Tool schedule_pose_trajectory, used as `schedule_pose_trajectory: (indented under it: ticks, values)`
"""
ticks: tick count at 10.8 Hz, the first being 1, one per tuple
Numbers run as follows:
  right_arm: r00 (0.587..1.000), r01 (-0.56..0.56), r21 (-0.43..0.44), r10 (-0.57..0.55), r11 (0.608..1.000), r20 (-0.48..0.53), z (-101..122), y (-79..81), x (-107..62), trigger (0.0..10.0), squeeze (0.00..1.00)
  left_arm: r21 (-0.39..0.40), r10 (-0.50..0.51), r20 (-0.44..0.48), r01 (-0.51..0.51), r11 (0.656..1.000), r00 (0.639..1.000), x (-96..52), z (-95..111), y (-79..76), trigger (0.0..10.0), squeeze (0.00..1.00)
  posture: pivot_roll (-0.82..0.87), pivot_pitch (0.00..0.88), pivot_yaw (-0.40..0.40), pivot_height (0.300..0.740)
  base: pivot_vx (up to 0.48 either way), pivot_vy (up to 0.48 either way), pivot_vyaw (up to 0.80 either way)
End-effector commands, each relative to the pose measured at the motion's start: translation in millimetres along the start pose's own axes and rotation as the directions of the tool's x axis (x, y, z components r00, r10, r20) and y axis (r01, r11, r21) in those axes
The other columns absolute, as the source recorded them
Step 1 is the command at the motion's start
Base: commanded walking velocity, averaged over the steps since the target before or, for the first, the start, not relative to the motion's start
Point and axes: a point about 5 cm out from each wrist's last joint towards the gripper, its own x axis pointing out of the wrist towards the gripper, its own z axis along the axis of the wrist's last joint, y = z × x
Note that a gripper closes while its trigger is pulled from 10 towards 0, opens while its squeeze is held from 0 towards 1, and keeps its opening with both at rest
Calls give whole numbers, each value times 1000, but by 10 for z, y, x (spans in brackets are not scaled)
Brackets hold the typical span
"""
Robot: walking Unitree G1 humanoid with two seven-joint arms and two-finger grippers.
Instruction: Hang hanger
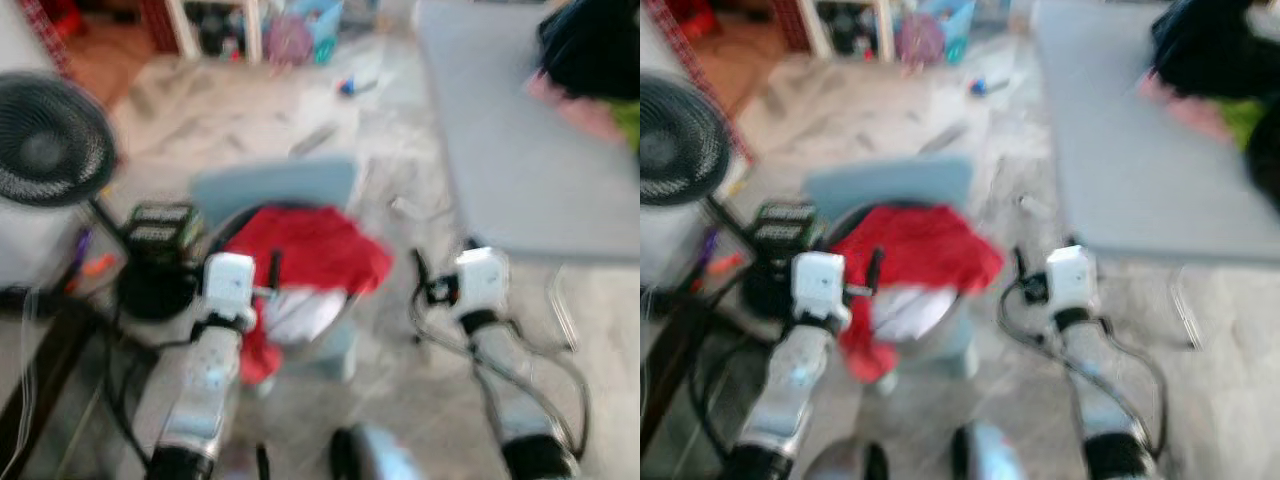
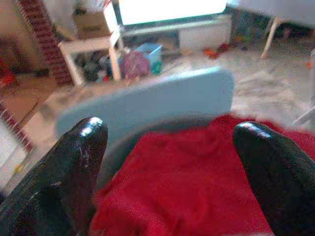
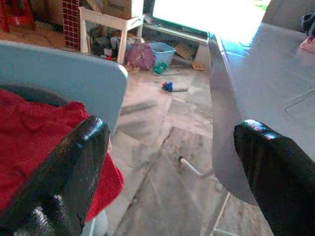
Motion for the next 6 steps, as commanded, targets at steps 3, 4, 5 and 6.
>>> schedule_pose_trajectory:
  ticks: [3, 4, 5, 6]
  values:
    - [999, 36, 1, -36, 999, -10, 9, -93, 0, 10000, 0, 36, 64, -94, -61, 997, 994, -74, -170, 216, 10000, 0, 1, 167, -37, 740, 0, 0, 0]
    - [999, 32, -2, -32, 999, -13, 5, -92, -9, 10000, 0, 42, 62, -116, -57, 997, 991, -53, -195, 255, 10000, 0, 1, 174, -40, 740, 0, 0, 0]
    - [1000, 20, -5, -20, 1000, -17, 1, -102, -66, 10000, 0, 47, 53, -139, -47, 998, 989, -13, -218, 335, 10000, 0, -9, 193, -50, 740, 0, 0, 0]
    - [1000, -14, -3, 14, 1000, -23, -5, -110, -134, 10000, 0, 44, 73, -137, -67, 997, 988, 26, -211, 420, 10000, 0, -23, 200, -51, 740, 0, 0, 0]
